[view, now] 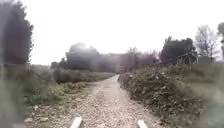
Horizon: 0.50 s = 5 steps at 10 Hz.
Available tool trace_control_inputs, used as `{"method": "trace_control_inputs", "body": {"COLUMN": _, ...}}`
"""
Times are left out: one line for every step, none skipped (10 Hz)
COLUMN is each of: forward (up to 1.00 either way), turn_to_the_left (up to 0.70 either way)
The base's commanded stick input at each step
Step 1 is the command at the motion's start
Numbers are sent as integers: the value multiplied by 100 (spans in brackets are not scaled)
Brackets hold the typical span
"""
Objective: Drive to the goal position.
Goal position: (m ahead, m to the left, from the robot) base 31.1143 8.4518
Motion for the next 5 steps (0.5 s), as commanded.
{"method": "trace_control_inputs", "body": {"forward": 100, "turn_to_the_left": 0}}
{"method": "trace_control_inputs", "body": {"forward": 100, "turn_to_the_left": 0}}
{"method": "trace_control_inputs", "body": {"forward": 100, "turn_to_the_left": 0}}
{"method": "trace_control_inputs", "body": {"forward": 100, "turn_to_the_left": 0}}
{"method": "trace_control_inputs", "body": {"forward": 100, "turn_to_the_left": 0}}
